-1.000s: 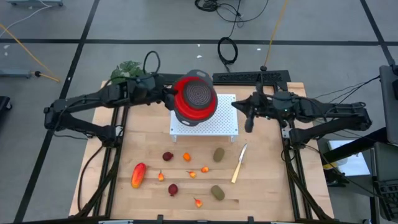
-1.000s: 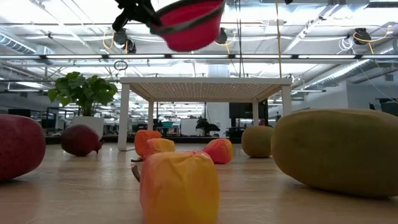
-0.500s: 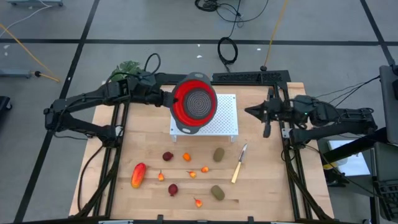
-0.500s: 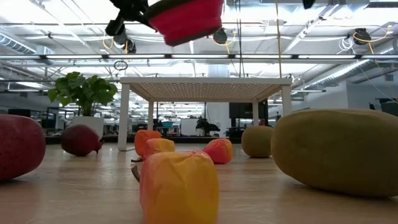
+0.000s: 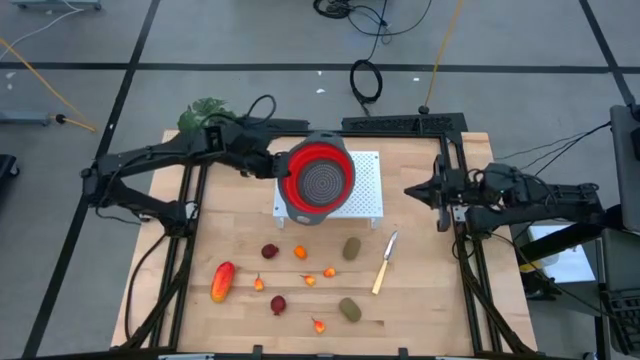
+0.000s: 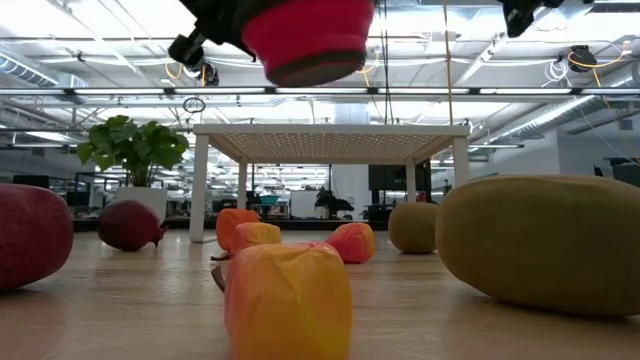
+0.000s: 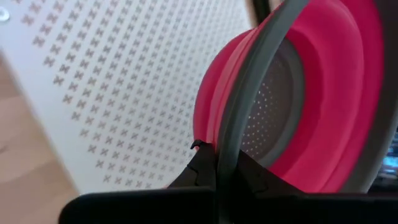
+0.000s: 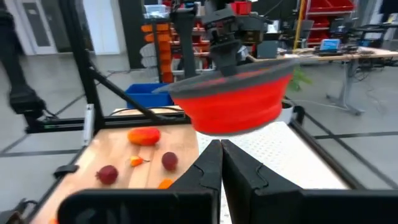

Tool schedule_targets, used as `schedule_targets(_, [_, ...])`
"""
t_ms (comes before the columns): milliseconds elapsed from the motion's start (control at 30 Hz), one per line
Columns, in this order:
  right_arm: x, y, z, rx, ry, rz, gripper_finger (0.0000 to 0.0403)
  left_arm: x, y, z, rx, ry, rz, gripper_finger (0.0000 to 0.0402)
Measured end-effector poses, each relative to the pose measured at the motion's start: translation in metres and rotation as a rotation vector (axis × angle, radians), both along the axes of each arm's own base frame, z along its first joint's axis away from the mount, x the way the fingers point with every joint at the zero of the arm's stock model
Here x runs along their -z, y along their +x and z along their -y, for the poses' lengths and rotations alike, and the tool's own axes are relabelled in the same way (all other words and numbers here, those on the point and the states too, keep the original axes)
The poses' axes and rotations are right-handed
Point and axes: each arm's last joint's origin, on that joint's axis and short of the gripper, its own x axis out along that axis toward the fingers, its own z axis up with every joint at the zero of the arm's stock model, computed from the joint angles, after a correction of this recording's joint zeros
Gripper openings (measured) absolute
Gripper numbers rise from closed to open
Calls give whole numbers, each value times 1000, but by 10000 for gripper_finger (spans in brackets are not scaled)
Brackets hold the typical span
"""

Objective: Pick & Place Fruit
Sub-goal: Put the orange strainer bowl on the shelf

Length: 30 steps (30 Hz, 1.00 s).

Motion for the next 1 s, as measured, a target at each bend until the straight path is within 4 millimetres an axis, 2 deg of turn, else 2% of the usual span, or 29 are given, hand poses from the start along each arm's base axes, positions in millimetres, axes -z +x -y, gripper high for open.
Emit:
schedule_targets(167, [7,-4,0,-11,9,3,0,-10,9,-11,12,-14,-113,4])
schedule_targets(333, [10,-7,0,-10,31,6,0,-21,14,-28,53,-18,-152,4])
schedule_targets(667, [13,-11,0,-10,24,-17,0,-8,6,-47,104,-50,-286,4])
schedule_targets(1000, [13,-12,0,-10,22,-15,0,-7,5,-49,193,39,-298,4])
